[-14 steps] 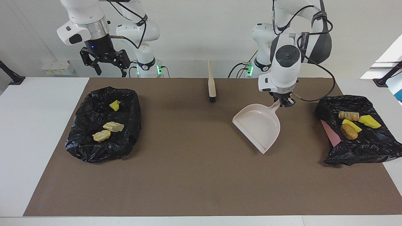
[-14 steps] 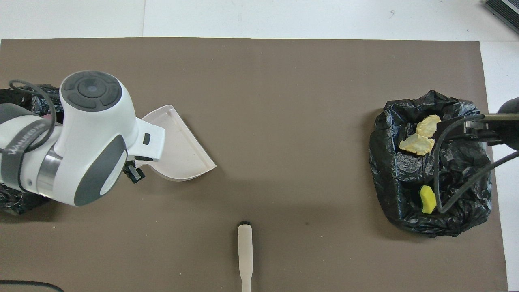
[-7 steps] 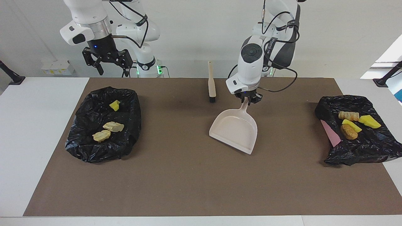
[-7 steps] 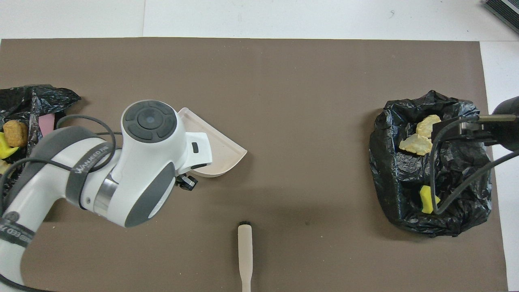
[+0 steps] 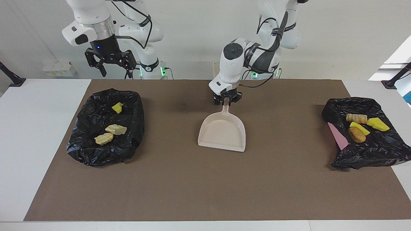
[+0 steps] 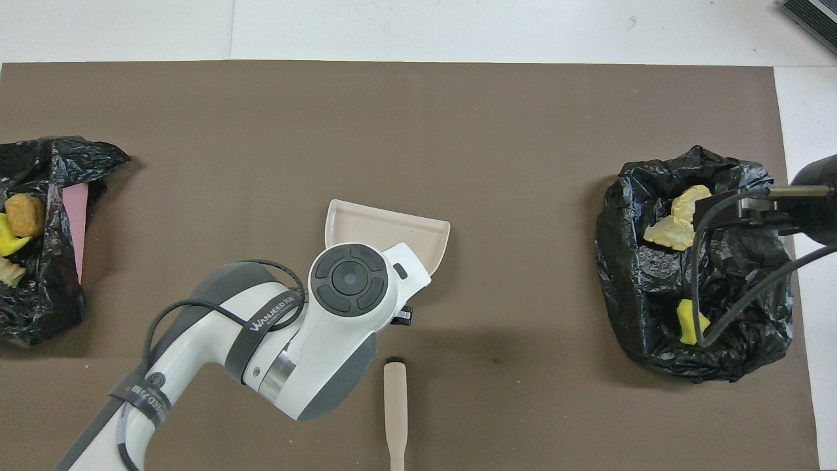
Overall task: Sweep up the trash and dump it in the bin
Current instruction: 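Lower the dustpan onto the table and open the left gripper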
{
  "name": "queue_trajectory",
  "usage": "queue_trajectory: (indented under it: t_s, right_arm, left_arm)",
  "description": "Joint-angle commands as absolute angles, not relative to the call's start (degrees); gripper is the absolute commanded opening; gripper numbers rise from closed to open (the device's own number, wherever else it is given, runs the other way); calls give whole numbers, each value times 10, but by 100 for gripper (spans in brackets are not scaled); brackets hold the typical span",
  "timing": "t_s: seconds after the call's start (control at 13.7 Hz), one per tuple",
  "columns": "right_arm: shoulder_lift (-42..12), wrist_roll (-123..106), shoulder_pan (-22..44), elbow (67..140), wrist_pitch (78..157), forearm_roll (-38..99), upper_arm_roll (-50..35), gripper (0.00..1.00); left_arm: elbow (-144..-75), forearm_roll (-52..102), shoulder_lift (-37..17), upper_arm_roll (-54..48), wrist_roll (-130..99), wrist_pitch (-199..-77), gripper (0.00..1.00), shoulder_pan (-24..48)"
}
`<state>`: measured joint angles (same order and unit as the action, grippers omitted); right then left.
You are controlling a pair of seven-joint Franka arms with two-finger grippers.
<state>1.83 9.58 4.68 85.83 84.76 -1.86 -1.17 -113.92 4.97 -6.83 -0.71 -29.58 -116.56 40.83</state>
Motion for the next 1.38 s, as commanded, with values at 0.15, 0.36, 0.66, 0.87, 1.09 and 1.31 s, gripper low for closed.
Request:
queue_trajectory:
  t_s: [0.15,0.36,0.66,0.87,1.09,1.31]
  right_arm:
    - [24,79,35,853,817,13,-11,100]
    - [30,79,32,857,822,12,-10,100]
    - [33,78,32,859,820,12,-10,100]
    - [33,77,32,859,821,12,-10,100]
    - [33,77,32,859,821,12,-10,100]
    - [33,77,32,859,822,12,-10,100]
  left_arm:
    - [-1163,80,-62,3,-362,-1197,0,438]
    - [-1189,89,-61,3,-363,-1231,45,454]
    - [-1176,89,-55,7,-356,-1219,100,442]
    - [-1137,77,-55,10,-356,-1176,100,363]
    - [-1104,74,-54,10,-319,-1175,100,289]
    - [-1075,74,-57,10,-254,-1174,100,232]
